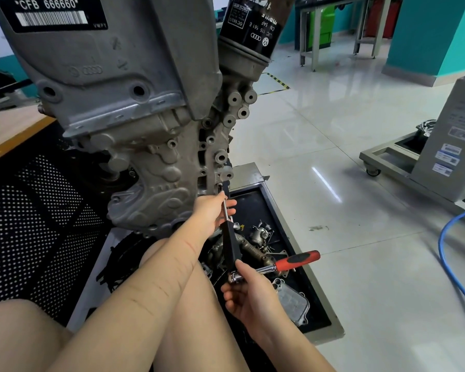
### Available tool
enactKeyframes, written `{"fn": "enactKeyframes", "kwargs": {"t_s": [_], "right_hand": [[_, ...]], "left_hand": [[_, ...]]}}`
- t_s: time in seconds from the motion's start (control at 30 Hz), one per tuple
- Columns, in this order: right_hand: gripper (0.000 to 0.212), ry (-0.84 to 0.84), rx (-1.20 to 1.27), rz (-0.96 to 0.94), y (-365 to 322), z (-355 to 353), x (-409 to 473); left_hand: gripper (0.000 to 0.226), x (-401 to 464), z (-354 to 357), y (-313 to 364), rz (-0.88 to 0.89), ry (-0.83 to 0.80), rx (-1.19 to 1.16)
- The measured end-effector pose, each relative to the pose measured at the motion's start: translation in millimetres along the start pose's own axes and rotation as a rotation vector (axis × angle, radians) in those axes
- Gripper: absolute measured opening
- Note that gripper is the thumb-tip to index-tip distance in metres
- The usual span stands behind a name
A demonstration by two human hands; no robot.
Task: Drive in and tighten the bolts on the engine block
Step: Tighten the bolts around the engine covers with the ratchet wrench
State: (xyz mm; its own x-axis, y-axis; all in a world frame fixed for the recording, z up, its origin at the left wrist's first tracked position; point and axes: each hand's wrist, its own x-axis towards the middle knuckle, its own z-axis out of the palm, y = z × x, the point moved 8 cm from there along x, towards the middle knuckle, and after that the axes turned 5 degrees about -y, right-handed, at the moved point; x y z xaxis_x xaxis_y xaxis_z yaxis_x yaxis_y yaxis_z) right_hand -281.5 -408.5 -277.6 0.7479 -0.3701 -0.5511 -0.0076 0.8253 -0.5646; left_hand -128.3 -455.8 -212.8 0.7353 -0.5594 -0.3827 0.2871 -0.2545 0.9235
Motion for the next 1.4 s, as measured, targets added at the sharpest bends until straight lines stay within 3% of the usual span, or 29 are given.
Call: {"fn": "enactKeyframes", "kwargs": {"t_s": [0.7, 0.9, 1.1, 1.4], "right_hand": [[0.024, -0.045, 0.036, -0.031, -13.0, 5.9, -6.7], [0.035, -0.098, 0.170, 0.025, -11.7, 11.2, -9.2], [0.051, -0.238, 0.481, 0.073, -15.7, 18.1, -11.0], [0.032, -0.085, 0.074, -0.189, -34.4, 11.3, -13.0]], "left_hand": [[0.013, -6.1, -3.6, 5.7, -0.019, 0.026, 0.062], [0.016, -2.9, -4.7, 6.2, -0.013, 0.040, 0.081], [0.022, -0.9, -3.6, 6.7, -0.012, 0.034, 0.101], [0.009, 3.2, -0.7, 0.5, -0.070, -0.016, 0.021]]}}
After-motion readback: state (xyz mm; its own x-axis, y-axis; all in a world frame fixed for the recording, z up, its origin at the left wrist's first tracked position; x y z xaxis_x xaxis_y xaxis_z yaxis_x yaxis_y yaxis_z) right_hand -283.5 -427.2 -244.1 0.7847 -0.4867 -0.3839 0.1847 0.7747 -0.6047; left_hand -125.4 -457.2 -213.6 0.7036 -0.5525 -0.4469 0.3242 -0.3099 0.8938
